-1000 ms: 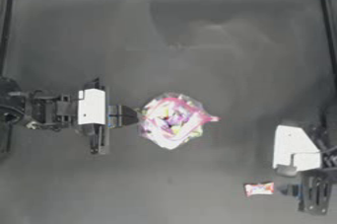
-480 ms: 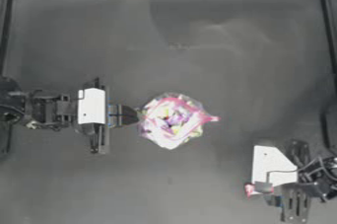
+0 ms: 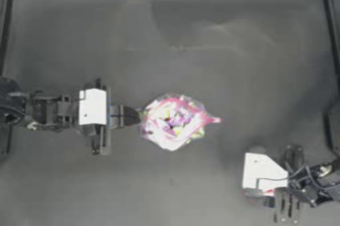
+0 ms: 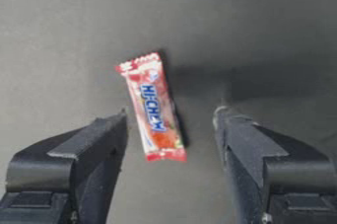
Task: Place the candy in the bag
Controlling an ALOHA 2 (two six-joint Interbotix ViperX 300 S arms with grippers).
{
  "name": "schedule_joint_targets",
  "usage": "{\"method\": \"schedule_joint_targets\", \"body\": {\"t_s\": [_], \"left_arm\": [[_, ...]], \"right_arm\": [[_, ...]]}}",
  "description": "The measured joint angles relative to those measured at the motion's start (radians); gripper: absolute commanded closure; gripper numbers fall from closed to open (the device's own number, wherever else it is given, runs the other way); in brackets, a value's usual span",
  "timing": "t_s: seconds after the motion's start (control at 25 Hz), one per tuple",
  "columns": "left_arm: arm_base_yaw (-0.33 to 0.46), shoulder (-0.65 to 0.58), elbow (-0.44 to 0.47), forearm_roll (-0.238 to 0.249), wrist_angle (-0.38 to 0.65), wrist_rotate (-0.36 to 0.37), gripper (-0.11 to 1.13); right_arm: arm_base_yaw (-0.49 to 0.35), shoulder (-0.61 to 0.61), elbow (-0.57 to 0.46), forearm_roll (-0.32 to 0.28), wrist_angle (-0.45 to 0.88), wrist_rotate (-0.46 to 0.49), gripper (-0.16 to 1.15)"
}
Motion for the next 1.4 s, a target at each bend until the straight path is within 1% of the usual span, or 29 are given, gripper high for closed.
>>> {"method": "schedule_joint_targets", "body": {"t_s": [0.36,0.76,0.84,0.92,1.12,1.2,1.32,1.4], "left_arm": [[0.0,0.0,0.0,-0.002,0.0,0.0,0.98],[0.0,0.0,0.0,0.0,0.0,0.0,0.98],[0.0,0.0,0.0,0.0,0.0,0.0,0.98],[0.0,-0.002,0.0,0.0,0.0,0.0,0.98],[-0.002,0.0,0.0,0.0,0.0,-0.002,0.98],[-0.003,0.0,0.0,0.0,0.0,0.0,0.98],[-0.005,0.0,0.0,0.0,0.0,0.0,0.98],[-0.005,0.0,0.0,-0.002,0.0,0.0,0.98]], "right_arm": [[0.002,0.077,-0.018,0.0,-0.032,0.0,0.11],[0.002,0.103,-0.028,0.0,-0.04,0.0,0.16],[0.002,0.109,-0.032,0.003,-0.034,0.0,0.21],[0.002,0.115,-0.038,0.006,-0.025,0.0,0.28],[0.005,0.129,-0.043,0.014,-0.014,-0.002,0.51],[0.005,0.13,-0.043,0.015,-0.006,0.0,0.59],[0.005,0.13,-0.044,0.015,0.002,0.0,0.65],[0.005,0.126,-0.051,0.012,0.015,0.0,0.67]]}}
